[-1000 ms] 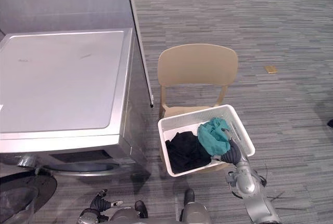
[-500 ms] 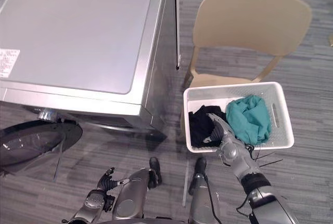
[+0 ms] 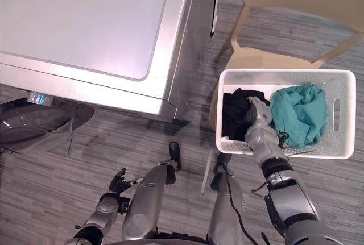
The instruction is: Pick up the laundry basket with both hands and put the clothes into the washing machine.
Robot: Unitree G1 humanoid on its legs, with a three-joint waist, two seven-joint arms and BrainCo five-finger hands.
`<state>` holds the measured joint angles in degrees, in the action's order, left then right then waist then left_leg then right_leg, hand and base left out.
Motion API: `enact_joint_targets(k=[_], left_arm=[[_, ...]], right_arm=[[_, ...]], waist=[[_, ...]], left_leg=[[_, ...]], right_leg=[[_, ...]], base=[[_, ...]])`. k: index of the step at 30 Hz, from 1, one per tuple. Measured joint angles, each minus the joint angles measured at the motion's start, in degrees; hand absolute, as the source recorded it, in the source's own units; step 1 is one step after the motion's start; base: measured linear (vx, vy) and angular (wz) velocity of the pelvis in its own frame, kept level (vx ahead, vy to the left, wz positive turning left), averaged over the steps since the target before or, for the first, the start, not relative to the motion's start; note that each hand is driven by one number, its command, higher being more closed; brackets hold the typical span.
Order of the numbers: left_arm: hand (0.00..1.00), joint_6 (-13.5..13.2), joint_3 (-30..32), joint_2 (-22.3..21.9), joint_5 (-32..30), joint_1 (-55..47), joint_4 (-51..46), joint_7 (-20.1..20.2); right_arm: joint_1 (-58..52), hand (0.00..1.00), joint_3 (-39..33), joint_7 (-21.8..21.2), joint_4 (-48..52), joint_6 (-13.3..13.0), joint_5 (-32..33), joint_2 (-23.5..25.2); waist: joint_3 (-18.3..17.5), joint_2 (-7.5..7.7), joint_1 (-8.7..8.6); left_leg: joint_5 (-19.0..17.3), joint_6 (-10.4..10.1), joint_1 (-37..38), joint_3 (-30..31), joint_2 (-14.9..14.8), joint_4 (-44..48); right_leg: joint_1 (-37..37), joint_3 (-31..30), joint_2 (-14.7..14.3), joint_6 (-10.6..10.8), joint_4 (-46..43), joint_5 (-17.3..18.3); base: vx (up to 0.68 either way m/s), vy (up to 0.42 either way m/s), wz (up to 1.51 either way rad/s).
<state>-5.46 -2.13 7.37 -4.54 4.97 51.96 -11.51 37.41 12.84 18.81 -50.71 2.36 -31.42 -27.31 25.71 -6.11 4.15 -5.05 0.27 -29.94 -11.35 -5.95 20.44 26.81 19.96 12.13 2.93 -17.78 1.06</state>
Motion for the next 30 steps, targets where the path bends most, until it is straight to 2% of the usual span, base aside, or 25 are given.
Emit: enact_joint_targets(k=[6,9,16,20,22,24,26,29,30], left_arm=[[0.00,-0.15,0.07,-1.14,1.35,0.10,-3.24,-0.08],[0.00,-0.20,0.30,-1.91,1.75,0.11,-4.71,-0.12],[0.00,0.06,-0.21,-3.94,1.72,0.11,-5.32,-0.04],[0.00,0.57,-0.14,-3.22,1.61,0.08,-5.23,0.15],[0.00,1.29,0.01,-2.21,1.55,-0.31,-5.06,0.26],[0.00,1.55,0.37,-0.76,1.49,-1.52,-4.59,0.30],[0.00,2.49,0.59,1.13,0.24,-2.61,-3.84,0.39],[0.00,2.87,2.31,1.84,-0.37,-4.53,-2.30,1.14],[0.00,3.05,2.80,1.80,-0.57,-4.84,-1.94,1.44]], right_arm=[[2.47,1.00,0.00,0.03,1.24,0.30,4.70,0.10],[2.45,1.00,-0.55,0.13,5.55,0.32,7.06,0.14],[-5.97,1.00,-9.51,3.03,23.70,0.18,11.41,2.89],[-12.74,1.00,-14.15,4.65,33.11,-0.21,13.95,5.59],[-16.92,1.00,-15.50,4.63,38.24,-0.97,15.60,7.51],[-20.54,1.00,-16.20,4.46,42.19,-1.89,16.32,9.79],[-26.09,1.00,-18.11,3.38,47.54,-3.26,18.67,12.44],[-31.04,1.00,-20.92,2.01,53.36,-4.77,21.13,14.45],[-32.08,1.00,-21.70,1.58,54.65,-5.07,22.04,14.99]], waist=[[0.02,0.03,0.16],[0.02,0.03,0.02],[0.12,0.32,-0.21],[0.17,1.35,-0.52],[-0.21,2.27,-0.96],[-1.24,3.99,-1.94],[-3.07,6.52,-2.11],[-6.00,8.21,-3.61],[-6.58,8.50,-3.58]], left_leg=[[1.67,-0.52,-0.15,0.43,0.00,-2.11],[1.93,-0.71,0.04,0.52,-0.09,-2.45],[1.86,-0.76,3.53,1.65,-0.11,-2.49],[1.75,-0.70,5.42,2.05,-0.17,-2.44],[1.40,-0.77,6.89,1.85,-0.33,-2.55],[1.08,-0.87,8.55,1.50,-0.33,-3.56],[1.05,-0.88,11.52,0.26,-0.26,-5.47],[0.93,-0.98,14.19,-0.21,0.16,-7.00],[0.85,-1.01,14.98,-0.48,0.27,-7.46]], right_leg=[[0.81,0.84,-0.05,-0.41,-0.04,0.25],[0.58,1.61,-0.08,-0.50,-0.22,0.31],[-3.73,2.52,-0.28,-0.61,0.07,0.41],[-6.90,2.42,-1.40,-0.49,2.31,0.52],[-8.83,1.96,-1.97,-0.45,3.73,0.49],[-10.29,1.62,-2.18,-0.34,4.78,0.43],[-12.49,0.38,-2.66,0.24,7.08,0.22],[-15.68,-0.05,-3.12,0.76,10.53,-1.29],[-16.30,-0.32,-3.16,0.68,11.06,-1.67]], base=[[0.08,-0.044,0.06],[0.08,-0.018,0.07],[0.03,0.002,0.08],[-0.04,0.003,0.04],[-0.06,0.015,-0.04],[-0.03,0.012,-0.10],[0.02,0.005,-0.24],[0.09,0.026,-0.11],[0.12,0.038,-0.14]])
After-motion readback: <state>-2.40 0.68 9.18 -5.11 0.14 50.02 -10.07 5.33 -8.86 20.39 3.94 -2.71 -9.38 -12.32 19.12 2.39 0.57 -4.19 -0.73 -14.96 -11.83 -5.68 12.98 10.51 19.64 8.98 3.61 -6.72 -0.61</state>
